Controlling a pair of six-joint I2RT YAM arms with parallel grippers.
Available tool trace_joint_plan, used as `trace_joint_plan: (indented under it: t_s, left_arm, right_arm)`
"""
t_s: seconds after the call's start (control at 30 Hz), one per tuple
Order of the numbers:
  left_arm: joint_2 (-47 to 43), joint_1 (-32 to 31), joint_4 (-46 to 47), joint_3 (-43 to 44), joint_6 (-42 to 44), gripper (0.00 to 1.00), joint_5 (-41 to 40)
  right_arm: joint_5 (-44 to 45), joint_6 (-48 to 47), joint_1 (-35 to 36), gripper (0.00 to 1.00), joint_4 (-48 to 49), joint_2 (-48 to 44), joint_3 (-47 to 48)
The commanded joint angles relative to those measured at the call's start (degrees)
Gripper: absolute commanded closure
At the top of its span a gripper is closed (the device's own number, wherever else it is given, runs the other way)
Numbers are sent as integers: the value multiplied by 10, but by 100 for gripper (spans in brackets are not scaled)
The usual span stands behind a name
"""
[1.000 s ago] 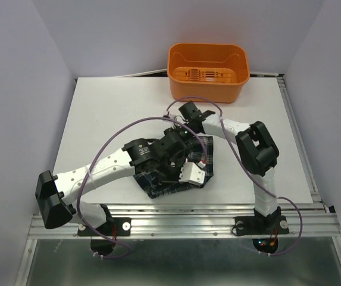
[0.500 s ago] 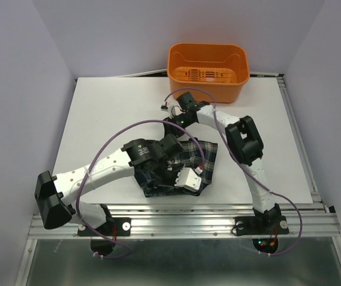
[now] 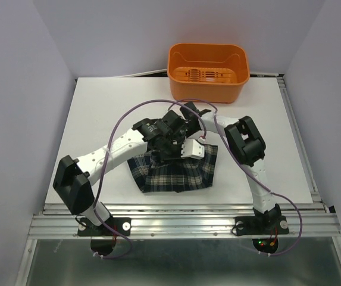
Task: Fold and stack the skirts
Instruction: Fold the skirt
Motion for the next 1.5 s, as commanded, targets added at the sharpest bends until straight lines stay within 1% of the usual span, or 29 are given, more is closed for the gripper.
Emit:
trace_joint_plan:
  t_s: [0.0, 0.13, 0.2, 0.37, 0.53, 0.67, 0.77, 0.8, 0.87, 0.93, 0.97, 1.03, 1.07, 1.13, 1.17, 1.2, 1.27, 1.3, 1.47]
  left_arm:
    - [30, 22, 85, -3, 28, 100, -55]
    - [48, 37, 175, -30, 33, 100, -94]
    - [53, 43, 197, -33, 35, 100, -105]
    - [62, 49, 239, -54, 50, 100, -123]
    - [69, 48, 260, -102, 35, 100, -109]
    - [84, 46, 302, -145, 17, 98, -105]
    - [89, 46, 334, -180, 13, 95, -106]
    - [92, 46, 337, -188, 12, 94, -104]
    - [97, 46, 342, -195, 9, 91, -97]
    - [101, 46, 344, -195, 6, 88, -94]
    - [105, 46, 346, -196, 4, 85, -92]
    - [110, 46, 347, -194, 4, 82, -91]
    - [112, 46, 347, -193, 3, 80, -90]
    - [122, 47, 342, -182, -1, 74, -87]
    - [127, 48, 338, -177, -4, 73, -86]
    - [134, 53, 333, -163, -11, 69, -83]
    - [134, 61, 317, -147, -22, 64, -73]
    - [128, 73, 310, -128, -34, 59, -68]
    - [90, 104, 241, -57, -71, 56, -36]
  right_arm:
    - [6, 2, 6, 66, -20, -1, -38]
    - [-18, 8, 6, 66, -21, -7, -48]
    - [-24, 10, 6, 66, -20, -7, -52]
    - [-26, 11, 6, 66, -20, -2, -53]
    - [-6, 15, 6, 66, -22, 6, -37]
    - [23, 24, 6, 56, -26, 17, -1]
    - [50, 44, -2, 40, -26, 27, 28]
    - [56, 62, -10, 36, -27, 29, 36]
    - [60, 71, -16, 32, -29, 35, 62]
    - [65, 88, -29, 28, -32, 34, 80]
    - [69, 92, -29, 25, -32, 29, 96]
    - [82, 104, -36, 24, -34, 27, 114]
    - [90, 110, -41, 20, -36, 25, 122]
    - [107, 123, -49, 19, -40, 21, 145]
    - [105, 128, -54, 19, -44, 21, 153]
    - [105, 139, -67, 19, -48, 15, 162]
    - [103, 147, -80, 19, -49, 5, 161]
    - [98, 149, -93, 19, -49, -4, 158]
    - [101, 146, -127, 19, -55, -65, 136]
